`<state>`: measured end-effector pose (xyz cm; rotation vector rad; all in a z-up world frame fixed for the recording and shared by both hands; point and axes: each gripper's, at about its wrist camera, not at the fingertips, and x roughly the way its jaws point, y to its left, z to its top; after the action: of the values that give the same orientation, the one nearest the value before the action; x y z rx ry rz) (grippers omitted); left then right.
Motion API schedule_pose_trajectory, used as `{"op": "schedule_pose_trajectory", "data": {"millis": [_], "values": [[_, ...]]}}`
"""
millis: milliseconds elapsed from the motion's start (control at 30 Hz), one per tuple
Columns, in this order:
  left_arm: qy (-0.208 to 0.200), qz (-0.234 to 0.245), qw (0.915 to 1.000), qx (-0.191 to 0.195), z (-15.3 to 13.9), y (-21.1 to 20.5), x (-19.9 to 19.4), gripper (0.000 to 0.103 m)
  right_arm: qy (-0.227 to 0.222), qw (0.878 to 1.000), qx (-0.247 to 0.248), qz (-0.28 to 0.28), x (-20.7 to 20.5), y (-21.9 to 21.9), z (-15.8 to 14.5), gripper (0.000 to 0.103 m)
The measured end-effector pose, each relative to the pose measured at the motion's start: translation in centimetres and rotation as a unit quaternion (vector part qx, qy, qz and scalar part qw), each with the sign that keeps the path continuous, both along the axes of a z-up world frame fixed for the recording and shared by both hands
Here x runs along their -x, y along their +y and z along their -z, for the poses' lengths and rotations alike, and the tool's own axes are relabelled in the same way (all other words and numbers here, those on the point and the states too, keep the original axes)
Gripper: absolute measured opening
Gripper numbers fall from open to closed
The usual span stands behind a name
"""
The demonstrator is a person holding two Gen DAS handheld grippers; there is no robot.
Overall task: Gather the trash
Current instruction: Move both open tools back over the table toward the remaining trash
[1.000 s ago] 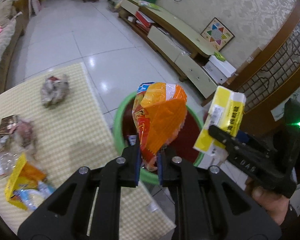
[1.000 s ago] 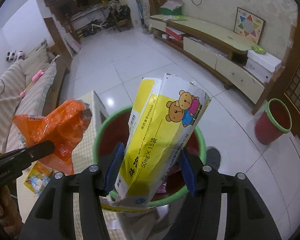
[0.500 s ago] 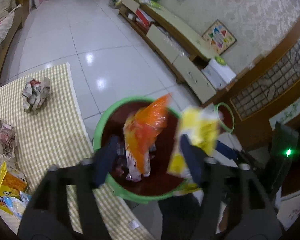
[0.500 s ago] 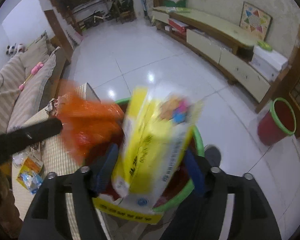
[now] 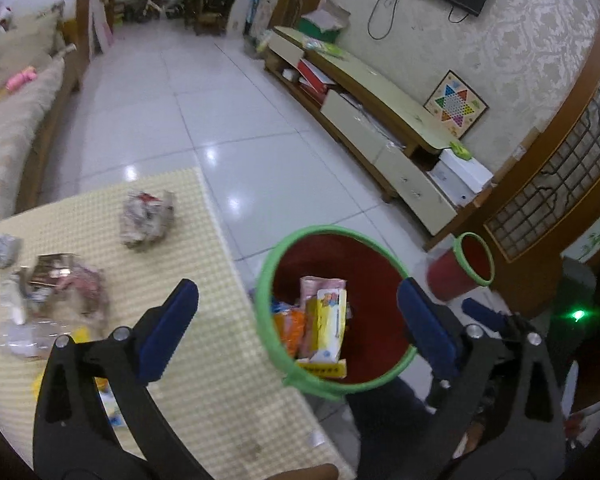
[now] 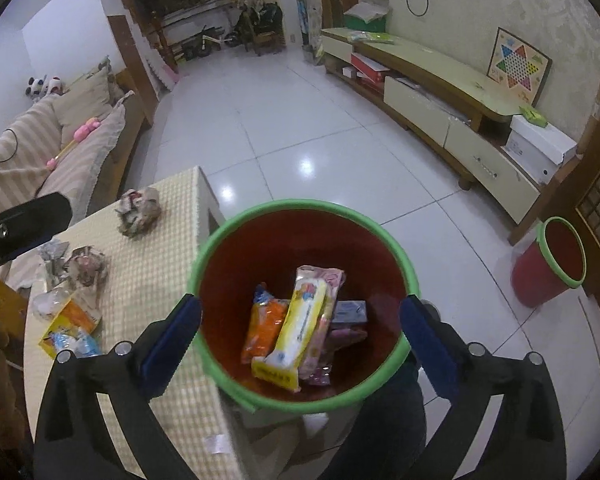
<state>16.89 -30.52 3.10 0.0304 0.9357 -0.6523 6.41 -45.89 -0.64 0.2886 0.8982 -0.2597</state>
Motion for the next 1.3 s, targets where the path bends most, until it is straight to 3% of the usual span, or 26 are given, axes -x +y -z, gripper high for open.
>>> {"op": "schedule_pose_trajectory", "data": {"millis": [400, 700, 1000, 1300], "values": [[-0.015, -0.085, 0.9957, -0.033, -1.5, 11.2, 1.9, 0.098, -0.035, 0.997, 0.007, -0.064, -0.5, 9.1, -3.4, 0.095], [-0.039, -0.167, 0.9821, -0.078, -2.0, 20.0, 3.9, 0.098, -0.04, 0.991, 0.01, -0.129, -1.7, 17.4, -4.0, 0.095], [-0.047, -0.211, 0.9729, -0.081, -2.5, 25.3, 4.5, 0.098, -0.029, 0.985, 0.018, -0.172, -2.4, 22.6, -3.1, 0.095], [-0.038, -0.227, 0.9703, -0.073, -1.7, 27.8, 4.4, 0.098, -0.014, 0.982, 0.024, -0.188, -2.6, 24.8, -2.0, 0.095]]}}
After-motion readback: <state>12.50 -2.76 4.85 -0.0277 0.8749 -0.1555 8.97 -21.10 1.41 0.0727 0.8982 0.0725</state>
